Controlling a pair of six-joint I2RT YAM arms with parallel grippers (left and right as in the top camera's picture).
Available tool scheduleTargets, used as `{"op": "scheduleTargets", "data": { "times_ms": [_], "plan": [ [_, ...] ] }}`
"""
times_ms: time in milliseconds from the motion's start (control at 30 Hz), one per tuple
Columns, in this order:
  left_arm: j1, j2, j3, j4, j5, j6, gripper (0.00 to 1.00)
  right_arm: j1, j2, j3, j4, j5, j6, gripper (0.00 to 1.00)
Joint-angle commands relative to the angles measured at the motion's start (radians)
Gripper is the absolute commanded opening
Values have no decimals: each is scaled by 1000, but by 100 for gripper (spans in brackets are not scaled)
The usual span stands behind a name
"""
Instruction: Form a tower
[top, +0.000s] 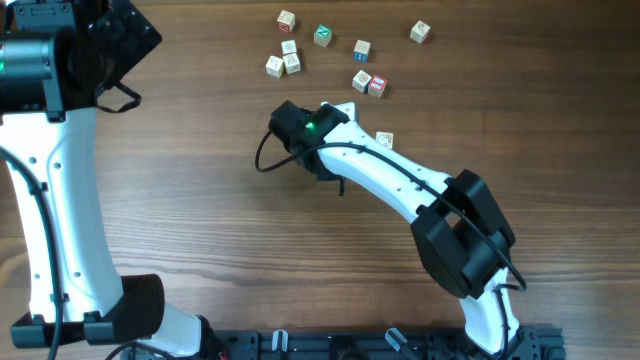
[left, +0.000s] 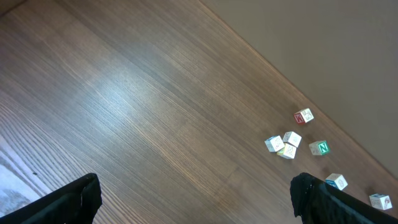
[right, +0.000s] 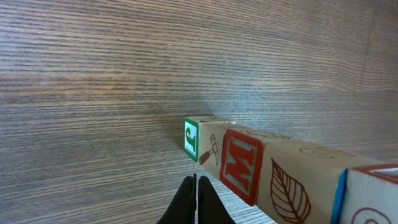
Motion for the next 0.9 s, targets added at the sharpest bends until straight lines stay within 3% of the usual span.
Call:
{"op": "scheduleTargets", "data": {
  "times_ms": [0, 867],
  "plan": [
    [5, -18, 10, 2, -16, -14, 100, -7, 16, -13, -2, 29, 21, 5],
    [5, -18, 10, 2, -16, -14, 100, -21, 16, -25, 2, 39, 47, 5]
  ]
}}
